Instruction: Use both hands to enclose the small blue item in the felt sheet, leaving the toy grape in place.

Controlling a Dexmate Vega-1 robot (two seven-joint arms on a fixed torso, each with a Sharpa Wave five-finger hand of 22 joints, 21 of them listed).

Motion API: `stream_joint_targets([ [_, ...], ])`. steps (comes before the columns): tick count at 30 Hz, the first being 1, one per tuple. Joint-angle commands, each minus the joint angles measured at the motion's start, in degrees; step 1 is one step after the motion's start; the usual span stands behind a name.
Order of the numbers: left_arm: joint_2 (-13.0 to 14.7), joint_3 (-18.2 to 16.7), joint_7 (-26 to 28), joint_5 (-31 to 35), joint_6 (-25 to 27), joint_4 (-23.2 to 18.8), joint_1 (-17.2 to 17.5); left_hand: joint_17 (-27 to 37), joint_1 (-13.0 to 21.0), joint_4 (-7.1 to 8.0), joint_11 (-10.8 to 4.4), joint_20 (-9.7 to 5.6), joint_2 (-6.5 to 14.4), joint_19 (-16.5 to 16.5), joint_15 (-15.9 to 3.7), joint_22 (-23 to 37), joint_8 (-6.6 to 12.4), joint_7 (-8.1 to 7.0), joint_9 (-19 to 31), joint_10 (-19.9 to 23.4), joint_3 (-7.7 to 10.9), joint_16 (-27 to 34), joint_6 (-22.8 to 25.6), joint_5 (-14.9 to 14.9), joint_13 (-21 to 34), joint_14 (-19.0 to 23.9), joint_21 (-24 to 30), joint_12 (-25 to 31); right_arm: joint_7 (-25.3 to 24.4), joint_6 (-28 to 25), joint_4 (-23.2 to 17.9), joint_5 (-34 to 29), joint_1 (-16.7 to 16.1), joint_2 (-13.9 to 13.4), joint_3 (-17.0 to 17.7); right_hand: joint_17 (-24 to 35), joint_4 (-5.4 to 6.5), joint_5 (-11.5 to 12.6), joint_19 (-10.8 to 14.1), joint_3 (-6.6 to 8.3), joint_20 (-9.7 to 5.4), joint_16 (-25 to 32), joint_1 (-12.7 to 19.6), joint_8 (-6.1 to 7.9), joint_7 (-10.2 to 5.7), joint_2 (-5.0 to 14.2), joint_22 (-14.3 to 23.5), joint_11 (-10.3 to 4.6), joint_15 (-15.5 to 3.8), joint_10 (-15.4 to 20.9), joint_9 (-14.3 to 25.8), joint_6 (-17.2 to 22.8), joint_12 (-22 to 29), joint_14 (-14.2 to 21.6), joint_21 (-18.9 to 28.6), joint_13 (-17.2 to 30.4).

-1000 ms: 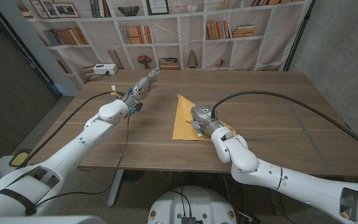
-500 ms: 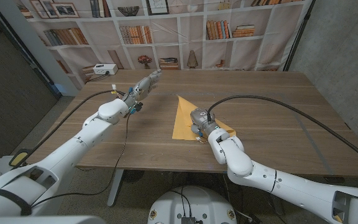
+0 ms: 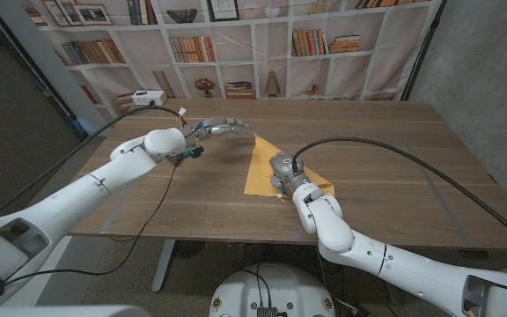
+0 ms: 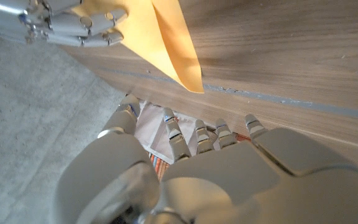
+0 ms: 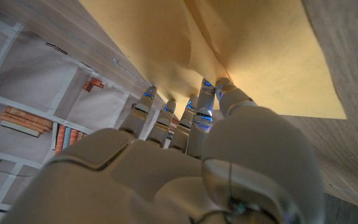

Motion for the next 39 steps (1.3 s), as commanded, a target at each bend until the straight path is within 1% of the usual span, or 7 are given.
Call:
stream_joint_targets([
  [1,6.9,6.4,-8.0,16.1,6.4,-12.5,-4.3,-0.1,3.0,0.07,-0.24,0.68,-0.6,-5.2,0.50,0.2,0.08,-0.12,0.2,-1.4,-0.56,-0.5,-0.1,0.6,0.3,-1.8,0.2,-0.6,-1.0,0.4,1.7,0.3,-0.5,1.3,0.9,0.1,0.03,-0.1,0.3,-0.30,-0.24,0.4,0.4,-0.01,-4.57,0.49,0.0,0.18,-3.36,0.5,0.2,5.5,-0.3,0.5,0.3,0.1],
  [8,8.5,6.7,-12.0,20.3,7.6,-16.3,-4.0,-0.2,4.9,0.30,-0.45,0.72,-0.9,-5.4,0.53,0.2,0.68,0.04,0.3,-1.5,-1.00,-0.6,1.7,0.7,0.3,-2.8,0.1,-0.7,-2.1,0.6,2.4,1.3,-0.6,1.7,1.0,0.0,-0.15,-0.1,0.3,-0.41,-0.26,0.5,0.7,-0.03,-4.43,0.50,0.0,-0.12,-3.55,0.6,0.2,5.7,-0.5,0.6,0.4,0.1],
  [14,8.2,8.1,-15.9,24.8,7.7,-18.2,-4.8,-0.4,6.3,0.39,-0.49,0.76,-1.6,-6.0,0.32,0.1,0.80,-0.12,0.3,-2.3,-1.67,-1.0,2.4,0.9,0.3,-4.5,-0.1,-1.1,-3.4,0.7,2.4,3.3,-0.9,1.7,1.4,-0.1,-0.29,-0.1,0.4,-0.47,-0.33,0.7,0.9,-0.10,-4.31,0.50,0.0,-0.28,-3.81,0.9,0.2,5.8,-0.7,0.7,0.4,0.0],
  [15,8.0,8.4,-16.5,25.5,7.5,-18.3,-4.9,-0.4,6.7,0.42,-0.22,0.74,-1.8,-6.2,0.47,0.1,0.69,-0.14,0.3,-2.7,-1.84,-1.0,2.3,1.0,0.3,-4.7,-0.2,-1.2,-3.5,0.6,2.4,3.6,-1.0,1.8,1.4,-0.1,-0.39,-0.1,0.4,-0.41,-0.33,0.7,1.0,-0.10,-4.29,0.47,0.0,-0.37,-3.91,0.9,0.2,5.8,-0.7,0.7,0.4,0.0],
  [25,5.6,11.4,-21.4,34.3,6.3,-19.2,-6.4,-0.6,8.2,0.84,-0.28,0.75,-2.3,-6.8,0.38,0.1,-0.47,-0.17,0.2,-4.3,-2.74,-1.2,0.7,1.5,0.3,-6.7,-0.5,-1.8,-4.9,0.2,2.0,5.2,-1.2,1.2,1.1,-0.4,-0.58,0.1,0.5,-0.06,-0.40,0.6,1.2,-0.03,-4.22,0.25,0.0,-0.59,-4.04,1.6,0.2,6.4,-0.8,0.9,0.4,0.0],
  [32,3.3,13.4,-24.2,39.2,4.9,-18.1,-7.0,-0.6,8.8,0.98,-0.11,0.76,-2.3,-6.7,0.60,0.0,-0.81,-0.17,0.2,-4.6,-3.02,-1.2,0.4,1.7,0.3,-7.4,-0.4,-1.9,-5.3,-0.2,1.8,5.7,-1.2,0.7,0.9,-0.6,-0.66,0.2,0.6,0.15,-0.41,0.6,1.2,0.04,-4.19,0.07,0.0,-0.80,-4.15,1.9,0.1,6.8,-0.9,1.1,0.4,0.0],
  [39,2.1,14.7,-24.5,44.9,3.5,-18.0,-6.6,-0.7,10.0,1.02,0.07,0.76,-2.4,-6.8,0.85,0.0,-1.50,-0.16,0.2,-5.7,-3.51,-1.2,-0.5,2.2,0.3,-8.2,-0.5,-2.2,-5.6,-0.2,2.0,6.5,-1.0,0.5,0.7,-0.8,-0.78,0.4,0.7,0.46,-0.42,0.6,1.4,0.07,-4.21,-0.23,0.0,-1.14,-4.39,2.4,0.1,7.3,-1.1,1.4,0.4,0.0],
])
